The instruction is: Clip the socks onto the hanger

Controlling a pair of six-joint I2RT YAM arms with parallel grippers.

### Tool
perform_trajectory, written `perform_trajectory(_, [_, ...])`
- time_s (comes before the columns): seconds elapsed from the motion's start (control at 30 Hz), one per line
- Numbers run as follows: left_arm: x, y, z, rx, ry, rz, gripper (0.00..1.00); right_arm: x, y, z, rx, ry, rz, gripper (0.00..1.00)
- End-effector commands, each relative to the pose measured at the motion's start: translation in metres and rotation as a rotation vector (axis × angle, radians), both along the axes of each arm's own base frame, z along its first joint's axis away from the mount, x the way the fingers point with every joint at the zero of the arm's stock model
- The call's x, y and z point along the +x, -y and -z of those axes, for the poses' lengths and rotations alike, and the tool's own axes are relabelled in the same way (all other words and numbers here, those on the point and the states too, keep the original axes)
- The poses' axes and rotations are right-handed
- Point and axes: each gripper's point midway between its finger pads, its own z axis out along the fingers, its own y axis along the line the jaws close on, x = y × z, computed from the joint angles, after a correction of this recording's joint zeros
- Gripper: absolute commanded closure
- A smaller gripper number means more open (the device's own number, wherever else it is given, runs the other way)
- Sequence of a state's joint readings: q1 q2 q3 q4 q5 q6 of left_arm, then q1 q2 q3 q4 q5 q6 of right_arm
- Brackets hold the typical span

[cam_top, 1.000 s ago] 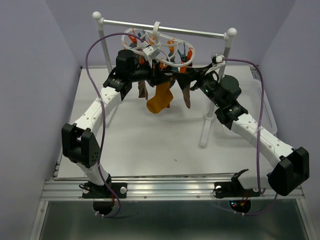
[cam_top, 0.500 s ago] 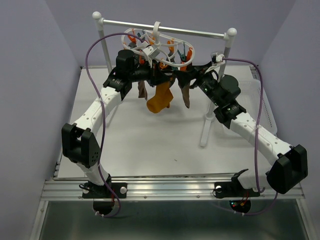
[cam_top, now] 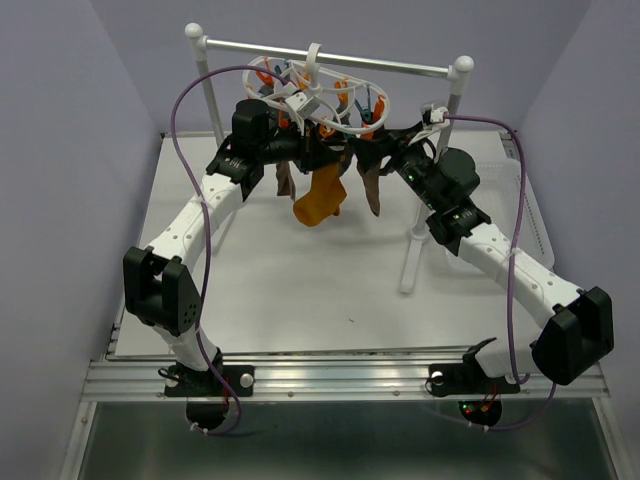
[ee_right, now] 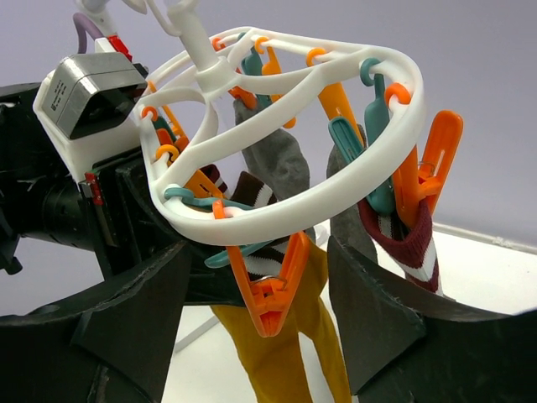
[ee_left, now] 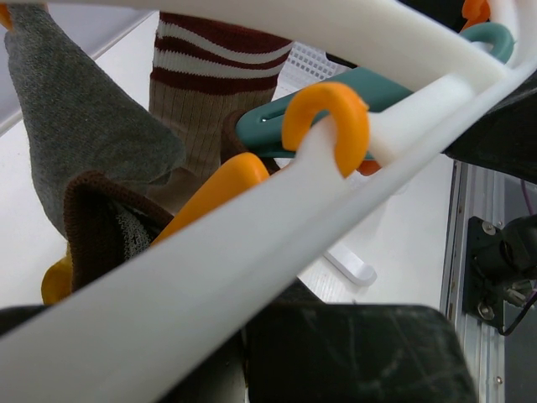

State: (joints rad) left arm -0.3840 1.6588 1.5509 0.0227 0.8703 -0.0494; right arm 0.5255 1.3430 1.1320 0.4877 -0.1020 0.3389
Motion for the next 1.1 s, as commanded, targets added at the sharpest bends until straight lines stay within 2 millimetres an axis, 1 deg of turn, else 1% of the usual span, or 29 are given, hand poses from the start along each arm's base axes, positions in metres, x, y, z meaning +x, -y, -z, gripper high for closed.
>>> perform_trajectory(0.0, [-0.0044,-0.0046,-0.0438,-0.048,0.133,0.000,1.00,-0.0062,0.0004,-0.0434,0.052,0.110,0.001,0.30])
perform_trajectory(0.2, [-0.0042,-0.0050,-0.0432,-0.047,0.133,-0.003,1.00,-0.0062,0.0023,-0.0456,0.056,0.114,0.010,0.32])
perform_trajectory(0.23, [-0.0042,-0.0050,-0.0432,-0.047,0.133,-0.003,1.00,-0.0062,0.0022,-0.0455,0.054,0.116,0.010,0.35])
perform_trajectory(0.6, [-0.0033,-0.0034,-0.0434,-0.047,0.137,0.003,1.00,-0.0029,0.0043,-0.0458,0.046,0.120,0.031,0.38])
perform_trajectory(0.67, [-0.0027,-0.0037,-0.0434,-0.047,0.137,0.003,1.00,-0.0030,0.0043,-0.0462,0.047,0.119,0.030,0.40])
perform_trajectory(0.83, [-0.0032,-0.0038,-0.0440,-0.047,0.143,0.005,1.00,-0.0010,0.0057,-0.0473,0.050,0.119,0.043,0.40])
perform_trajectory(0.97, [-0.0021,-0.0037,-0.0427,-0.045,0.142,0.004,1.00,0.0004,0.0063,-0.0479,0.053,0.117,0.049,0.44])
perform_trajectory(1.0, [-0.0022,-0.0037,-0.0424,-0.044,0.140,0.004,1.00,0.0009,0.0060,-0.0469,0.052,0.114,0.049,0.46])
perform_trajectory(1.03, [-0.0018,-0.0035,-0.0420,-0.044,0.140,0.004,1.00,0.0009,0.0060,-0.0473,0.053,0.113,0.049,0.50])
perform_trajectory(1.07, [-0.0015,-0.0036,-0.0420,-0.044,0.140,0.002,1.00,0.0008,0.0059,-0.0473,0.054,0.112,0.048,0.50])
